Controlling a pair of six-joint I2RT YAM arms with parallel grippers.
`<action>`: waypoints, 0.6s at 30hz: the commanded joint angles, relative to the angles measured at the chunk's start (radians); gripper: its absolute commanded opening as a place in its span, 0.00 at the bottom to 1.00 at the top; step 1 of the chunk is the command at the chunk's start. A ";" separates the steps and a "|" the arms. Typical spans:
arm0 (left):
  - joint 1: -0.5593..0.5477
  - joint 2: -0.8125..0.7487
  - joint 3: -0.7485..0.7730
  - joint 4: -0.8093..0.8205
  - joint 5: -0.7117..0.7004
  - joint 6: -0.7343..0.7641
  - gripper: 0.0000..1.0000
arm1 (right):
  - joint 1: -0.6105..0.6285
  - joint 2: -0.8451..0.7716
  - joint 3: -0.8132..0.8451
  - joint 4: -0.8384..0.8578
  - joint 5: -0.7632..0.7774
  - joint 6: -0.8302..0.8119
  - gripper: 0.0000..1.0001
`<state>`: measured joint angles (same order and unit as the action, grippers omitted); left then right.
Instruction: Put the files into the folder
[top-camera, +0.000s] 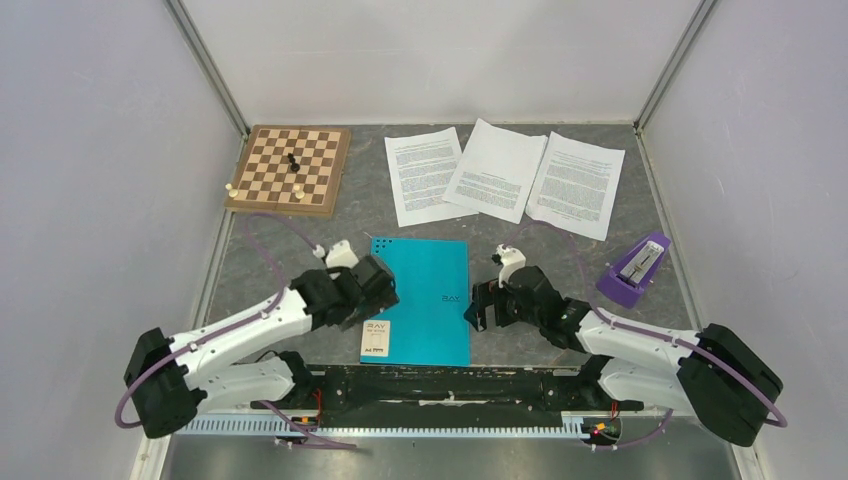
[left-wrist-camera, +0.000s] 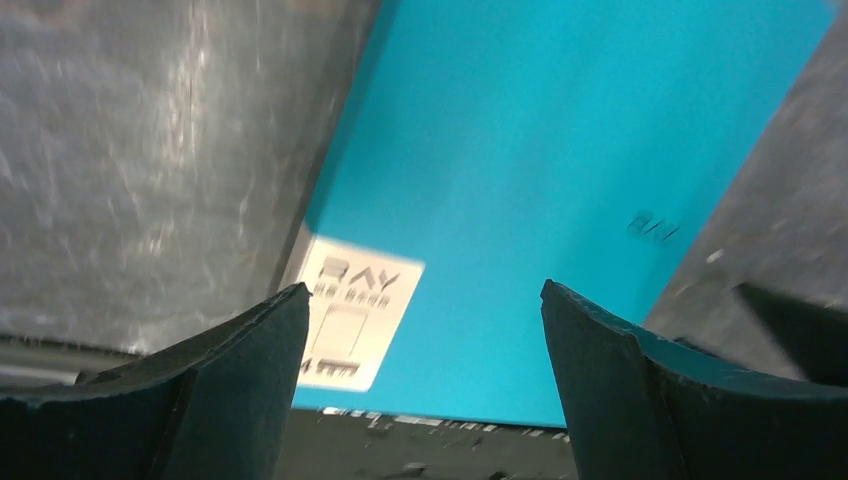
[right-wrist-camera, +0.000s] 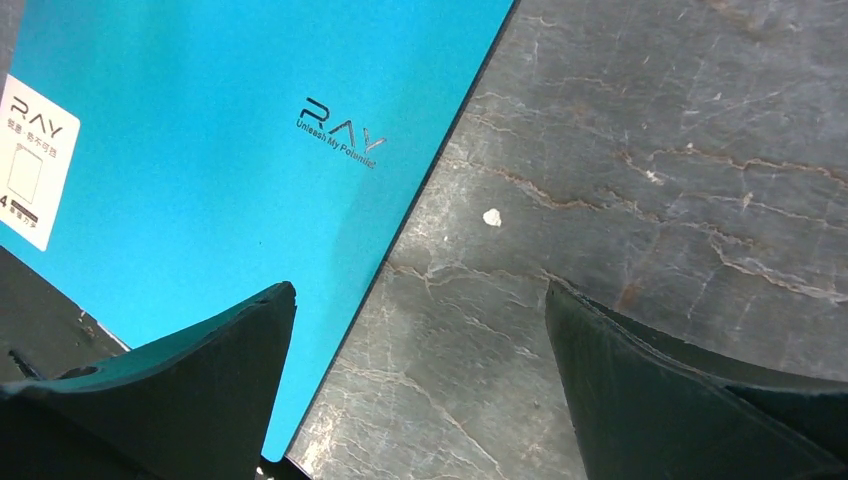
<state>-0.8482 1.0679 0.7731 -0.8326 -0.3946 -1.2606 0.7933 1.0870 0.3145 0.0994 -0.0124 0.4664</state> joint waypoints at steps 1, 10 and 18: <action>-0.171 0.022 -0.062 -0.119 -0.037 -0.297 0.92 | 0.030 -0.009 -0.015 0.013 0.006 0.043 0.98; -0.305 0.095 -0.007 -0.198 -0.047 -0.481 0.97 | 0.142 0.004 -0.044 0.035 0.050 0.103 0.98; -0.490 0.107 -0.043 -0.183 -0.026 -0.764 0.98 | 0.173 0.006 -0.052 0.039 0.066 0.116 0.98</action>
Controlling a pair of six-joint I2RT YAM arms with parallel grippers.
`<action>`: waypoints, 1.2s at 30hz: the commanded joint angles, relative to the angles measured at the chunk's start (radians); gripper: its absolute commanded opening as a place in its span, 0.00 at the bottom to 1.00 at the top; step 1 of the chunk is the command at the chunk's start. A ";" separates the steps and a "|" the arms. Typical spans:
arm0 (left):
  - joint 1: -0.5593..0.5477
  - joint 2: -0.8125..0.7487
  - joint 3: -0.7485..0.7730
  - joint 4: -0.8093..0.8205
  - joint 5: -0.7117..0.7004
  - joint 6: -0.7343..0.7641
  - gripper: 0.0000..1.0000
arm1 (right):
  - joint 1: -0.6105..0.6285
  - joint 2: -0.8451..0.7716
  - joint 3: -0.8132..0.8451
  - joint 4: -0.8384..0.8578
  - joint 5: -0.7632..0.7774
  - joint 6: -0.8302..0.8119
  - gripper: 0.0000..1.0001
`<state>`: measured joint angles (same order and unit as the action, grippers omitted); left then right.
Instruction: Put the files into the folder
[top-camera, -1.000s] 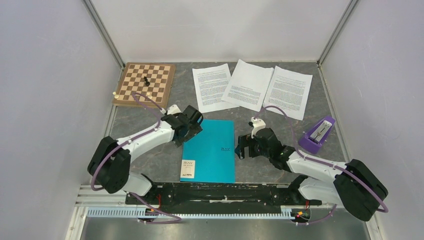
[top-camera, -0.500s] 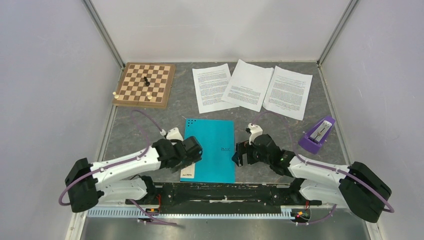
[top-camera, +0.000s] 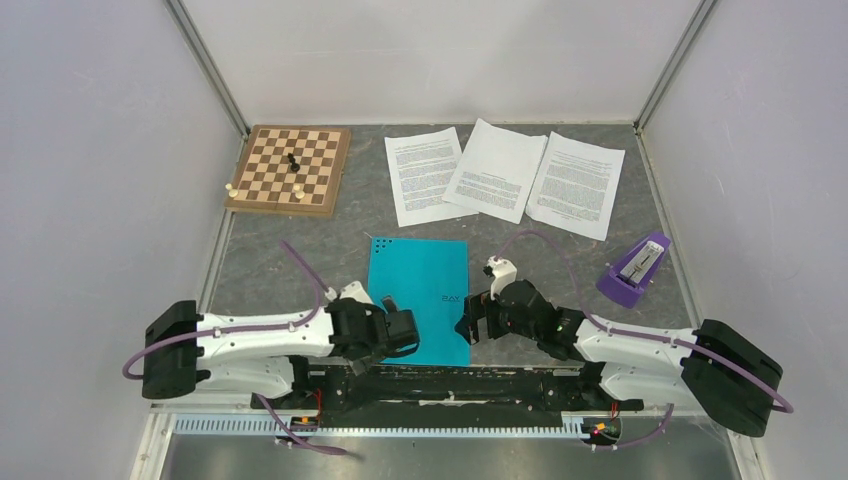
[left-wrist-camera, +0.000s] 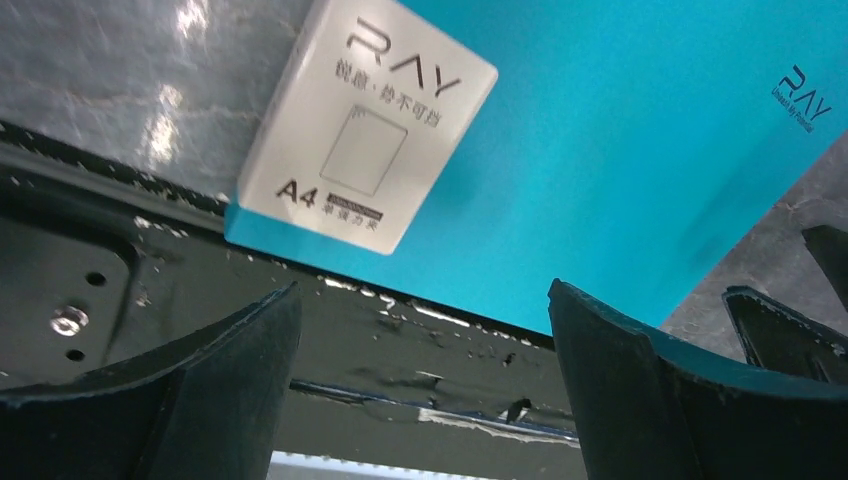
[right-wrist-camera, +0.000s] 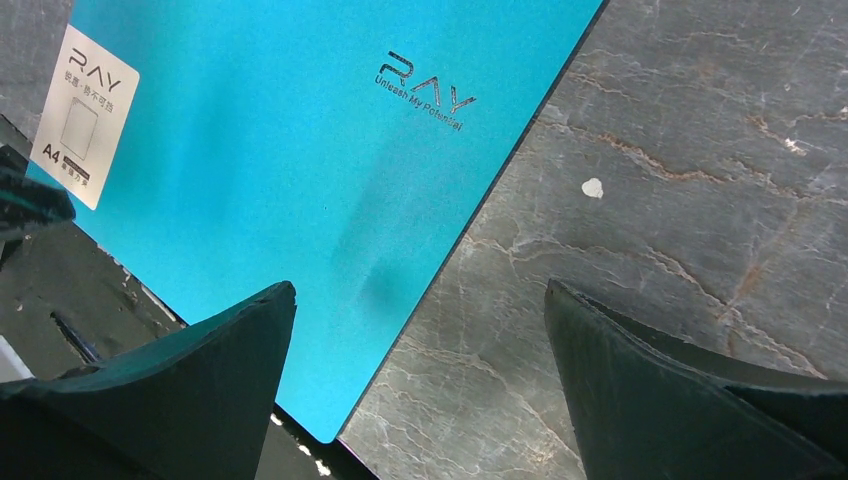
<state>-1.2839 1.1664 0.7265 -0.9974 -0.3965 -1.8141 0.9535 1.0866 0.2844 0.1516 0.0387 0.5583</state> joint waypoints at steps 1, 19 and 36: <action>-0.068 0.000 -0.017 -0.006 -0.034 -0.235 0.98 | 0.014 0.005 -0.021 -0.015 0.017 0.022 0.98; -0.078 -0.351 -0.364 0.248 -0.270 -0.299 0.98 | 0.017 0.017 -0.019 -0.016 0.055 -0.003 0.98; -0.078 -0.454 -0.509 0.476 -0.378 -0.315 0.69 | 0.018 0.075 -0.011 0.021 0.046 -0.008 0.98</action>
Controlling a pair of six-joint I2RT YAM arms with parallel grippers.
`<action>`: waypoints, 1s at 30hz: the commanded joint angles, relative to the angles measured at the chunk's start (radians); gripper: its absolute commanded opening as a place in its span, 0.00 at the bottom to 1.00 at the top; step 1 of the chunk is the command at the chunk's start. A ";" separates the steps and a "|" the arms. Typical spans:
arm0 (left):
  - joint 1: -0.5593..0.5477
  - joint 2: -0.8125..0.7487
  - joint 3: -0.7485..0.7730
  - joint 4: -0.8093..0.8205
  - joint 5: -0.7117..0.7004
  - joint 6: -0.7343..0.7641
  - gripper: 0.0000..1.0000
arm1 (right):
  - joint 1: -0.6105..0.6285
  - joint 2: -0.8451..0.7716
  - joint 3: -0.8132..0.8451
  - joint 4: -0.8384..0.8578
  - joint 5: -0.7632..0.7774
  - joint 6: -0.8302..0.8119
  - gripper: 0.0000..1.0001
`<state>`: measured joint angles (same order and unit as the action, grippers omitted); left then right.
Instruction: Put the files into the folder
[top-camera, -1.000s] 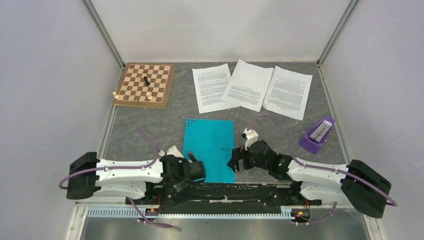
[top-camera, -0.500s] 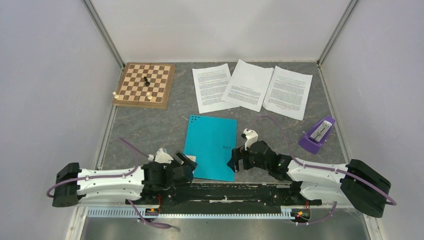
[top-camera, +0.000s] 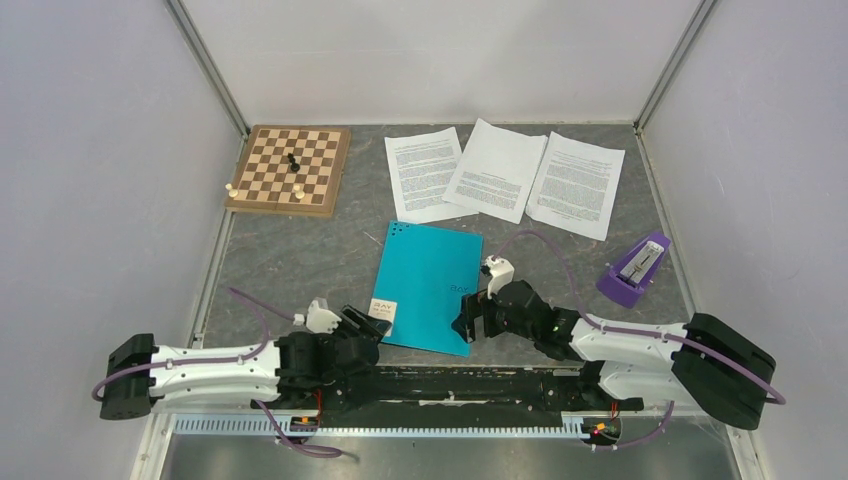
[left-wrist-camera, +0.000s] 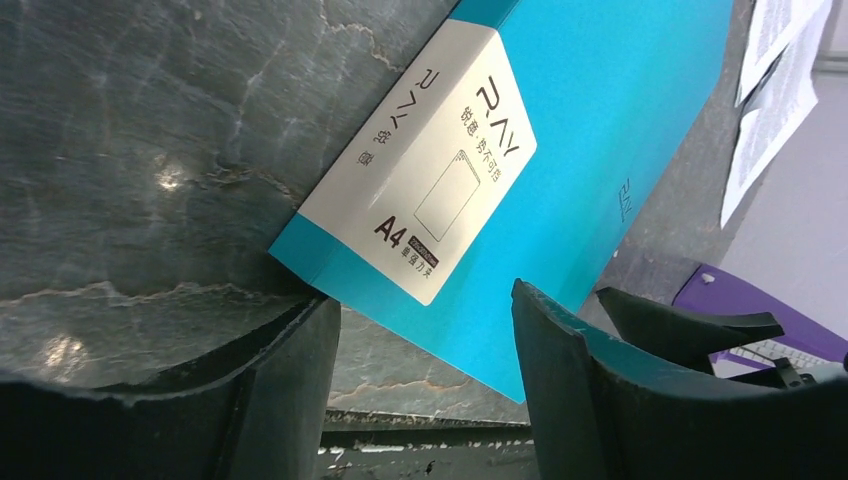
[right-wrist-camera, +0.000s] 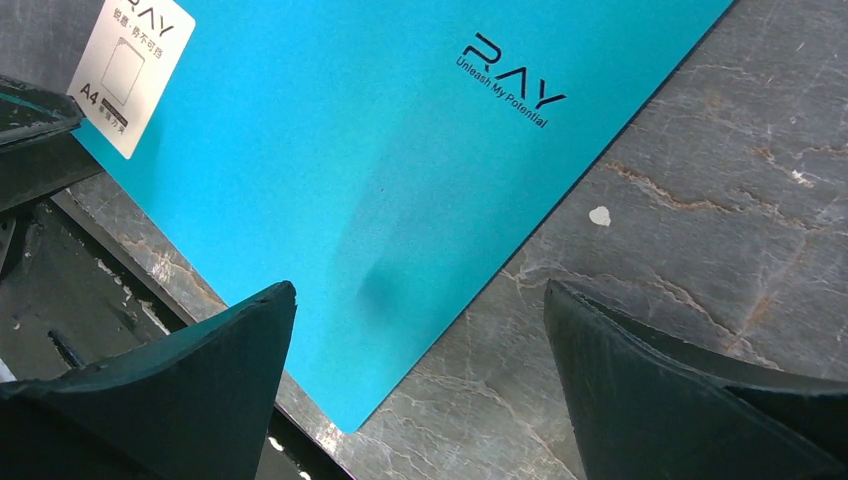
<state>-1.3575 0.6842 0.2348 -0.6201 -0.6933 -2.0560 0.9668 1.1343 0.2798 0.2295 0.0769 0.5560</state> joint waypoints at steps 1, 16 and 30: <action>-0.005 0.034 -0.020 0.112 -0.084 -0.078 0.68 | 0.004 0.029 -0.008 -0.054 0.008 -0.005 0.98; -0.005 0.053 -0.113 0.316 -0.156 -0.159 0.51 | 0.003 0.071 -0.002 -0.020 -0.015 -0.008 0.98; -0.005 0.055 -0.160 0.398 -0.191 -0.227 0.24 | 0.004 0.049 0.023 -0.045 -0.012 -0.006 0.98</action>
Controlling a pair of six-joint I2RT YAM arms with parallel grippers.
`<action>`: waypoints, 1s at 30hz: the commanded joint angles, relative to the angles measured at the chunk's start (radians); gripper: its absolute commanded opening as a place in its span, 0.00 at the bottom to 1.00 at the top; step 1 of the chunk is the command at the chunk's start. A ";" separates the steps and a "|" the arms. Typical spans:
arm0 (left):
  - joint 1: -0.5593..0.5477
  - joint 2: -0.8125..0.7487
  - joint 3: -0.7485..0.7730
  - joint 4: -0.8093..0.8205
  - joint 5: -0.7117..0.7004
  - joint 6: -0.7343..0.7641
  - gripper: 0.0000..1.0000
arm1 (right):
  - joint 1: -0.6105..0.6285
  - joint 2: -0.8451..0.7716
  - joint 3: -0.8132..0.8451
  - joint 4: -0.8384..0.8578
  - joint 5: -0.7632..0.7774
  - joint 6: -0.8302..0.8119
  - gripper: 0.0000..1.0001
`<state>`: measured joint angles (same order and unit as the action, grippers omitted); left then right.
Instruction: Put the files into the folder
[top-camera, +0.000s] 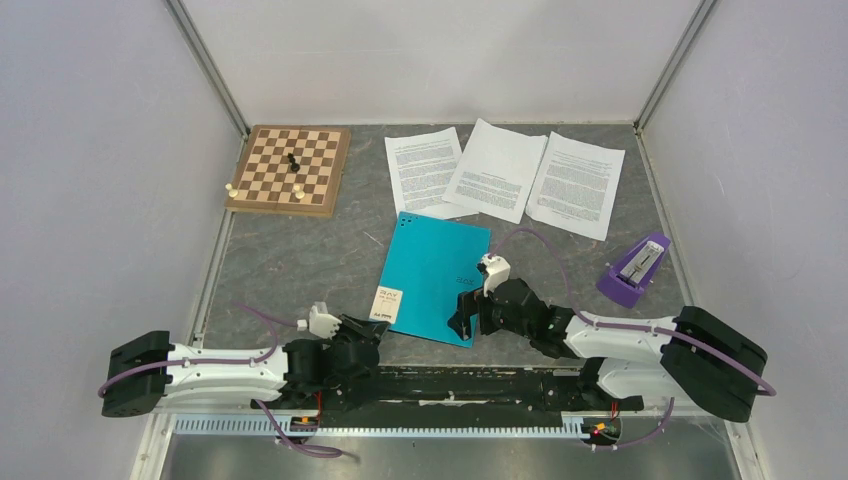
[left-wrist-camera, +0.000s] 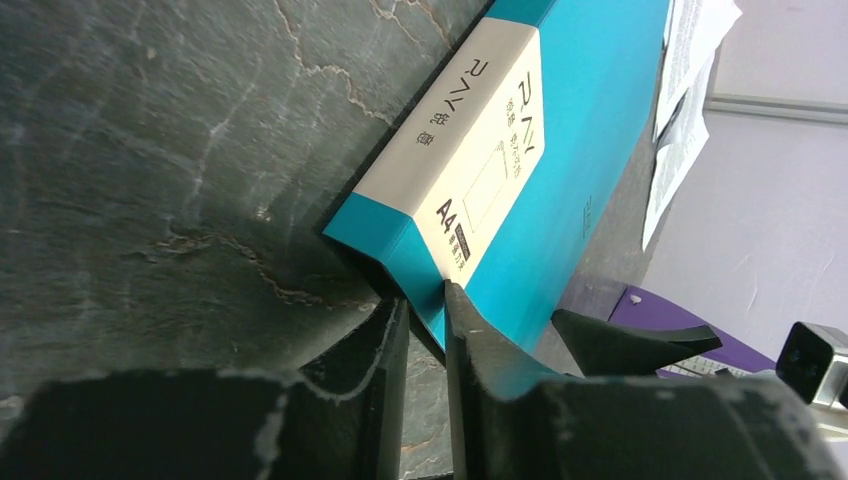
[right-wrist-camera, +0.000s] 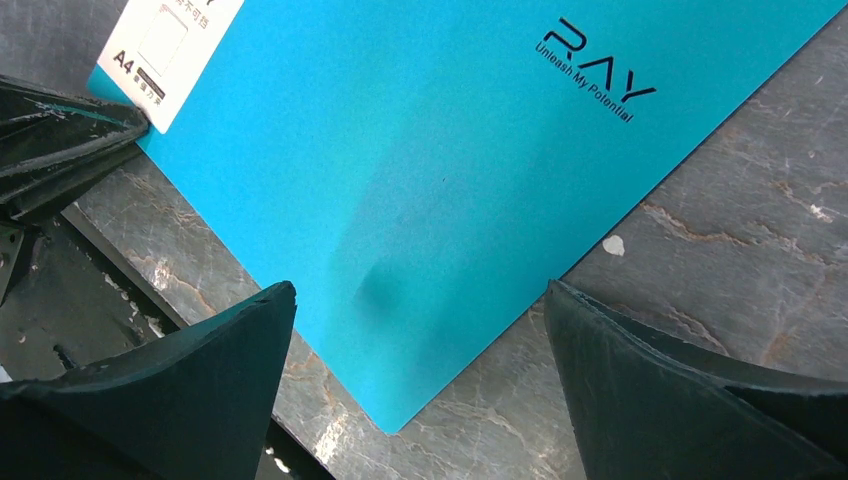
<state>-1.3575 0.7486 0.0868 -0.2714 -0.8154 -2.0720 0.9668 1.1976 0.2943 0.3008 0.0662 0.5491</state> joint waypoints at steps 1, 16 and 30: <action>-0.005 -0.008 -0.012 0.049 -0.070 -0.215 0.21 | 0.004 -0.027 0.011 -0.121 0.006 0.003 0.98; -0.005 -0.067 -0.038 0.061 0.001 -0.337 0.02 | -0.008 -0.203 0.029 -0.222 0.114 0.120 0.99; -0.005 -0.190 -0.069 0.084 -0.003 -0.399 0.02 | -0.149 -0.310 -0.014 -0.207 -0.046 0.266 0.99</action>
<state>-1.3571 0.5854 0.0498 -0.1635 -0.8005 -2.0754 0.8570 0.9062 0.2981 0.0799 0.0975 0.7418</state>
